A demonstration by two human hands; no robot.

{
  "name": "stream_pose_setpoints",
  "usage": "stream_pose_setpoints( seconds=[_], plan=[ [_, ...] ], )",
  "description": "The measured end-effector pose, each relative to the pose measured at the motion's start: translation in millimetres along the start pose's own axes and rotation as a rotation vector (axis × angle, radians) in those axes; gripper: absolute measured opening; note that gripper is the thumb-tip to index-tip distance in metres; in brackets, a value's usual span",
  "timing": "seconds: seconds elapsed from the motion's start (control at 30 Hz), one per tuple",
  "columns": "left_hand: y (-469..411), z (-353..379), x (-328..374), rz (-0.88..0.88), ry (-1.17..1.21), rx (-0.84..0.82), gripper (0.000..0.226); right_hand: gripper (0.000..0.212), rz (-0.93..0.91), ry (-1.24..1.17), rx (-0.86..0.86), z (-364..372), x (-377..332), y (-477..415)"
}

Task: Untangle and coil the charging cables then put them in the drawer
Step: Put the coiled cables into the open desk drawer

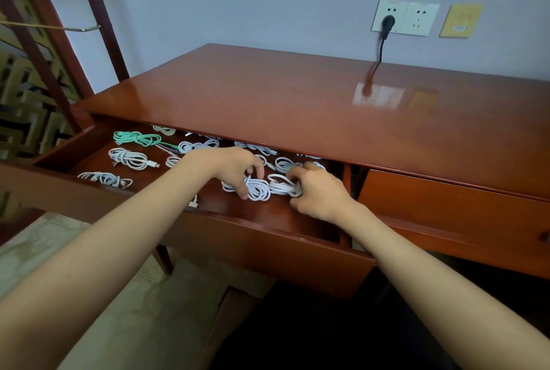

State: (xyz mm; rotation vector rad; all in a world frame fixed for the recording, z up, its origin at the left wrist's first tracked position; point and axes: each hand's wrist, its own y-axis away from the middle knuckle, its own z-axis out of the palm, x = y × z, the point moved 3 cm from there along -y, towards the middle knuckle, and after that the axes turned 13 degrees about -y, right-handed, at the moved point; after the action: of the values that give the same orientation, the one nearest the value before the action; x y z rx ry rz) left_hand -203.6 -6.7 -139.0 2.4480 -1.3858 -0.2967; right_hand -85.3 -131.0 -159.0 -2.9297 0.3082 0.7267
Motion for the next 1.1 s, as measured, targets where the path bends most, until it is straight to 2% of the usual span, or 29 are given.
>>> stream_pose_setpoints(
  seconds=[0.1, 0.23, 0.27, 0.33, 0.37, 0.43, 0.53, 0.67, 0.73, 0.83, 0.97, 1.1],
  plan=[
    [3.0, -7.5, 4.1, 0.012, 0.015, 0.040, 0.048, 0.056, -0.072, 0.012, 0.026, -5.8, -3.6, -3.9],
    [11.7, -17.6, 6.8, 0.005, 0.076, 0.051, 0.050, 0.034, -0.241, -0.142, 0.036, -18.6, -14.9, 1.8],
    [14.6, -20.7, 6.2, 0.008, 0.096, 0.055, 0.048, 0.028, -0.263, -0.236, -0.022, -21.9, -20.6, 4.7],
    [20.5, -25.8, 5.6, 0.031, 0.145, 0.041, 0.038, 0.032, -0.209, -0.361, -0.271, -24.9, -32.6, 13.6],
    [23.3, -27.8, 5.9, 0.054, 0.174, 0.022, 0.033, 0.039, -0.173, -0.339, -0.389, -24.5, -37.2, 17.6],
    [28.1, -31.9, 7.1, 0.103, 0.226, 0.005, 0.028, 0.047, -0.189, -0.203, -0.463, -23.8, -42.2, 20.4],
    [34.7, -36.6, 8.7, 0.140, 0.258, -0.005, 0.028, 0.036, -0.244, -0.199, -0.406, -26.5, -45.2, 17.8],
    [39.8, -38.4, 11.7, 0.159, 0.238, -0.059, 0.025, 0.027, -0.205, -0.224, -0.369, -32.1, -41.5, 15.1],
    [41.2, -40.5, 11.8, 0.170, 0.263, -0.022, 0.017, 0.029, -0.191, -0.155, -0.307, -36.2, -38.6, 11.9],
    [43.3, -46.4, 12.5, 0.155, 0.226, 0.020, 0.016, 0.035, -0.192, 0.018, -0.200, -41.9, -35.4, 6.9],
    [38.3, -51.6, 11.5, 0.115, 0.103, 0.166, 0.015, 0.039, -0.294, 0.230, -0.051, -46.8, -35.5, 2.8],
    [29.5, -51.6, 9.0, 0.063, 0.063, 0.316, 0.025, 0.045, -0.314, 0.315, 0.074, -46.3, -33.5, -0.9]
  ],
)
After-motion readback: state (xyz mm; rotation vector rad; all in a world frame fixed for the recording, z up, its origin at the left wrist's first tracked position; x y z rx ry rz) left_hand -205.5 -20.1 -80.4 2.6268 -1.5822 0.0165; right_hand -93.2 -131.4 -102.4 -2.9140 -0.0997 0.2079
